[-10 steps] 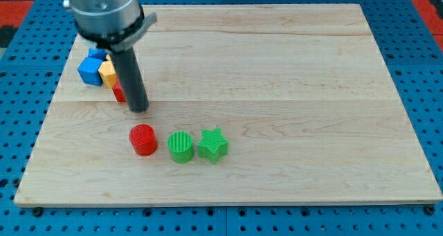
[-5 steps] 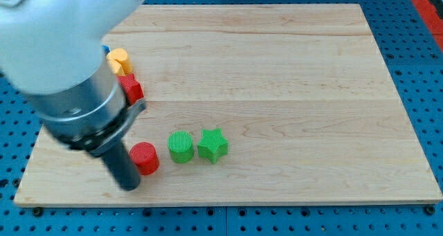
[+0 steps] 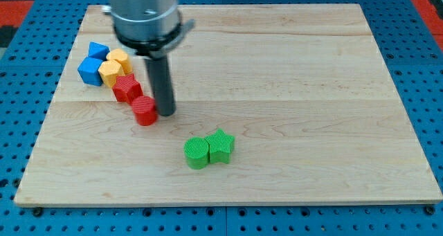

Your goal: Push the red blocks towards the group of blocks

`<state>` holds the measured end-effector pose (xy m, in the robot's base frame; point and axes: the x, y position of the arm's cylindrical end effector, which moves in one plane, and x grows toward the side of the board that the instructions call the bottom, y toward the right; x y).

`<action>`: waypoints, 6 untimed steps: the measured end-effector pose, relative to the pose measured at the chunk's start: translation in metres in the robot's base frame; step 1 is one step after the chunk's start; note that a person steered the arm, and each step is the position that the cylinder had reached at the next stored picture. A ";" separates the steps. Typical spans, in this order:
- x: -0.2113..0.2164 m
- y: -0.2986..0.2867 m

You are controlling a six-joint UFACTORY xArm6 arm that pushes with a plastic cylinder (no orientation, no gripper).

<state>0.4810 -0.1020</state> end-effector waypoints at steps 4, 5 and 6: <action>-0.017 -0.060; 0.010 -0.060; 0.019 -0.050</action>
<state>0.5000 -0.1524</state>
